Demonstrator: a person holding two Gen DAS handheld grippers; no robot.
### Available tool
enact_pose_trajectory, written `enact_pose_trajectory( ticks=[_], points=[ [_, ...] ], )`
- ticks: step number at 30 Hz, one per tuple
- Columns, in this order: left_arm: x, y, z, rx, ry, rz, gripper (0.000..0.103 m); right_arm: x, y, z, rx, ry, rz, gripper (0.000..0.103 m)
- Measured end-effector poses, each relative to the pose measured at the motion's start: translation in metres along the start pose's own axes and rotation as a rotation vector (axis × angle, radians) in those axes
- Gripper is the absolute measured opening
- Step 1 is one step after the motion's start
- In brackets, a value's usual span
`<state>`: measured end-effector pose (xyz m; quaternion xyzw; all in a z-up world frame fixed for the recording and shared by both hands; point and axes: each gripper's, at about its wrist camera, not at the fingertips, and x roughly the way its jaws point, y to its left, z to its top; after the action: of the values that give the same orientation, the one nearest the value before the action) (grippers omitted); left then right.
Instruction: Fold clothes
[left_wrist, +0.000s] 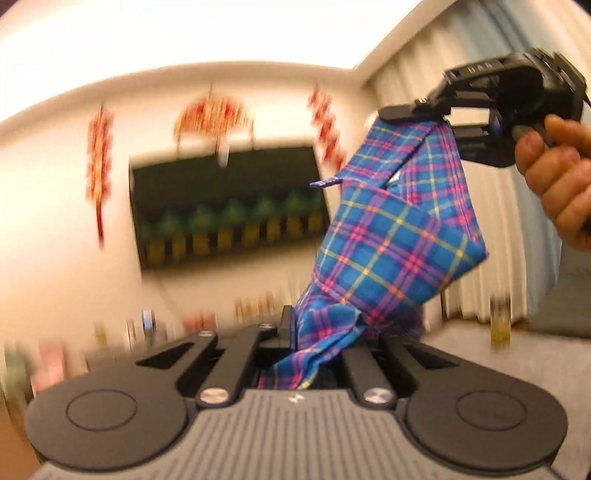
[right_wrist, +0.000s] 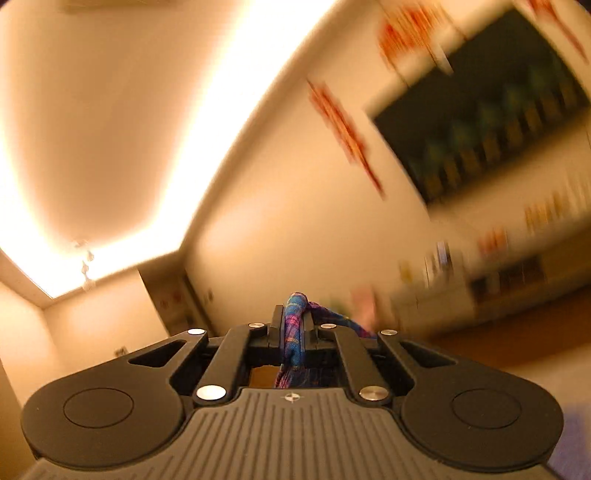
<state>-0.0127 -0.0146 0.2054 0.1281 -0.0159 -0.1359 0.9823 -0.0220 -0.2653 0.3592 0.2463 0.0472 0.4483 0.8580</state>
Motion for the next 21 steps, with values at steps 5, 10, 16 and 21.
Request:
enact_pose_trajectory(
  ticks=[5,10,16,21],
  points=[
    [-0.01,0.025,0.12,0.119,-0.155,-0.031,0.003,-0.047,0.094,0.086,-0.215,-0.246,0.015,0.006],
    [0.014,0.045,0.184,0.167,-0.136,0.051,0.003,-0.031,0.129,0.131,-0.354,-0.293,-0.047,0.006],
    [0.085,0.073,0.158,0.137,0.036,0.113,0.004,0.067,0.047,0.12,-0.366,-0.209,-0.205,0.005],
    [0.19,0.098,0.074,0.107,0.276,0.175,0.004,0.166,-0.076,0.063,-0.295,-0.067,-0.388,0.005]
  ],
)
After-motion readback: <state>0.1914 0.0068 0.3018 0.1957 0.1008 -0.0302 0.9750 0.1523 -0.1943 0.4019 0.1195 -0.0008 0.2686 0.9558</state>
